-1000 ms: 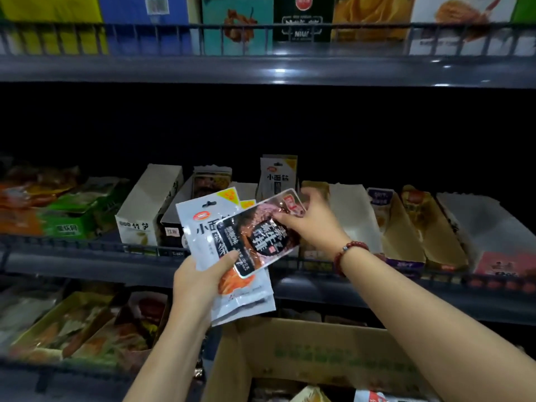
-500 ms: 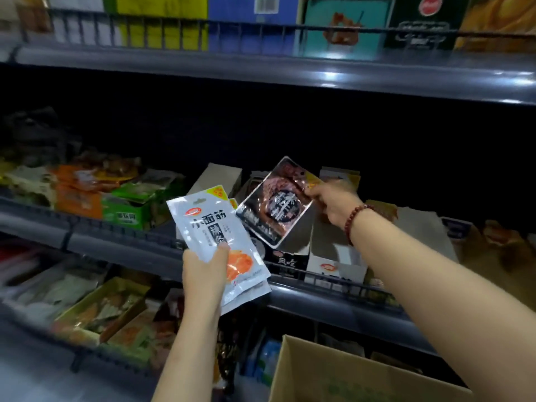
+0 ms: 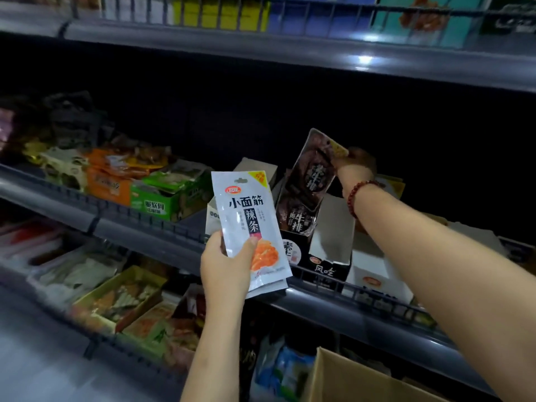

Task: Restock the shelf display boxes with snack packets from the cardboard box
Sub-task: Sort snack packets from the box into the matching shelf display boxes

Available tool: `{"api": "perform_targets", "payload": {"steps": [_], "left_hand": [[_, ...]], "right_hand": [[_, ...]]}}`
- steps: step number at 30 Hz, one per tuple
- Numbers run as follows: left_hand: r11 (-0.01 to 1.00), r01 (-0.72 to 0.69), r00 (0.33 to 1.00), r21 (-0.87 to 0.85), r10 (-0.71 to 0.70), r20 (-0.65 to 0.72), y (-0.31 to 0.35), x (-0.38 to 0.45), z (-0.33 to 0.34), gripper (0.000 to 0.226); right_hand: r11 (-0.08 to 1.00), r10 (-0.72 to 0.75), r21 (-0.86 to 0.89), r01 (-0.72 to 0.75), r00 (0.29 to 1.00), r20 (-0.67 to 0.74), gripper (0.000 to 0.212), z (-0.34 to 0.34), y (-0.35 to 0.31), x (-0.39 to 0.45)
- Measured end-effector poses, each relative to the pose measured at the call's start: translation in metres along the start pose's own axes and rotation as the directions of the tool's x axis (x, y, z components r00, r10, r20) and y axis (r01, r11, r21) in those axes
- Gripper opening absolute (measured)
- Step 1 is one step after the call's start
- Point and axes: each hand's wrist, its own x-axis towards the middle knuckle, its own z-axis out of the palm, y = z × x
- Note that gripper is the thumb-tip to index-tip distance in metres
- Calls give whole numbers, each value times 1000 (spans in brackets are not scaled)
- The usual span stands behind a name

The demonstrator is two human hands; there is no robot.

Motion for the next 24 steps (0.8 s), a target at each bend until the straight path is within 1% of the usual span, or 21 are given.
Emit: {"api": "perform_targets", "payload": {"steps": [4,7,9,12,16,21,24], "left_hand": [[999,22,1000,-33,-22,4,-1,-4,4,16],[1000,12,1000,-25,-12,14,-1,-5,7,16],[1000,-3,1000,-23,4,24,-1,-4,7,15],[999,-22,999,-27,23,25,-2,-3,8,15],[998,-46,998,-44,48,35,-1,-4,11,14],[997,-44,998,-65,48,48,-2,-3,11,14],[997,-38,997,-70,42,65,-2,-5,12,14]], "right_hand": [[997,32,-75,-21,989,145,24,11,16,-13],[991,-5,-130,28,986,168,22,16,28,-19],[983,-19,-176,54,981,193,25,20,35,-20],[969,-12,-236,75,966,256,26,21,43,-20],[942,-5,-321,99,960,281,26,21,49,-17],[942,15,-322,90,951,308,30,21,50,-14],[963,-6,-255,88,952,306,39,20,52,-16]]}}
